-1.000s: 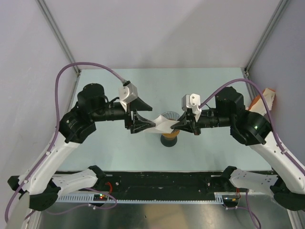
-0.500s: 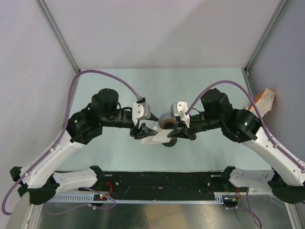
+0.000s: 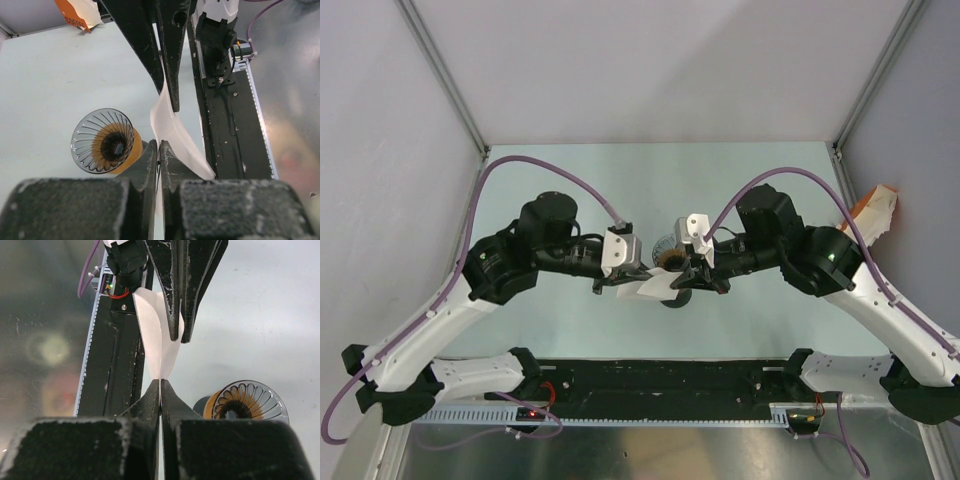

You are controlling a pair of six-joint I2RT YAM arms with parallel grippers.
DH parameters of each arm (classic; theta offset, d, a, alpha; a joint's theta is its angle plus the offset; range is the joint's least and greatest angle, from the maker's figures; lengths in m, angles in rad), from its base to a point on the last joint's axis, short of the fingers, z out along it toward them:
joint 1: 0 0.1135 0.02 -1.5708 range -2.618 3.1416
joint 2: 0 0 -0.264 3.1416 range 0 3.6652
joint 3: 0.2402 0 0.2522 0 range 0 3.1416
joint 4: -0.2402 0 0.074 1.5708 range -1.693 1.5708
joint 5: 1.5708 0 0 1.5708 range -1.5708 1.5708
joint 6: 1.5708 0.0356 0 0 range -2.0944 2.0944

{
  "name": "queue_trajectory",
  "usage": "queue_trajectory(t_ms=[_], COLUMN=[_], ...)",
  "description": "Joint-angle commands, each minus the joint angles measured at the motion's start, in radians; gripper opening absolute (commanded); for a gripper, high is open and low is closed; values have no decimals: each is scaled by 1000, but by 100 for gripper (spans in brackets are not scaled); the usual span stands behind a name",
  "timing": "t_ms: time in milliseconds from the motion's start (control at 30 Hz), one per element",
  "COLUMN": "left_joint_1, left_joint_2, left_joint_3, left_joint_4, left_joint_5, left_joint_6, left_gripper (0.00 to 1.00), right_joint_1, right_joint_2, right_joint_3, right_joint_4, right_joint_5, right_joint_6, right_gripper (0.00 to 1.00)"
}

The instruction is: Place the coffee filter in the dripper

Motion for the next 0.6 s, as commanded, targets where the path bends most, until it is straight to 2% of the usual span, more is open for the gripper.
queue_trajectory(t_ms=[0,100,167,267,333,367,433,567], left_joint_1=[-13,-14,-7,54,117,146,186,224], left_joint_2=[-10,-15,-8,19,44,55,67,63], left_joint_3=[-2,4,20,57,89,101,113,98], left_joint_4=[-6,-5,-5,16,38,57,102,209], left_joint_5=[2,-3,-14,11,53,71,99,111], left_joint_6=[34,3,-54,-180,-290,-350,-449,-598], left_gripper=[2,0,0,0,0,0,0,0], right_joint_1=[1,-15,-39,-101,-142,-158,-176,-146], right_joint_2=[2,1,-2,-29,-64,-84,-141,-223], right_joint_3=[46,46,46,31,0,-21,-85,-200], right_joint_4=[-3,9,29,76,125,153,225,334], right_joint_5=[-17,-19,-20,-17,-12,1,40,177], right_joint_6=[-4,20,53,127,182,210,238,216], right_gripper=[0,0,17,55,73,78,83,85])
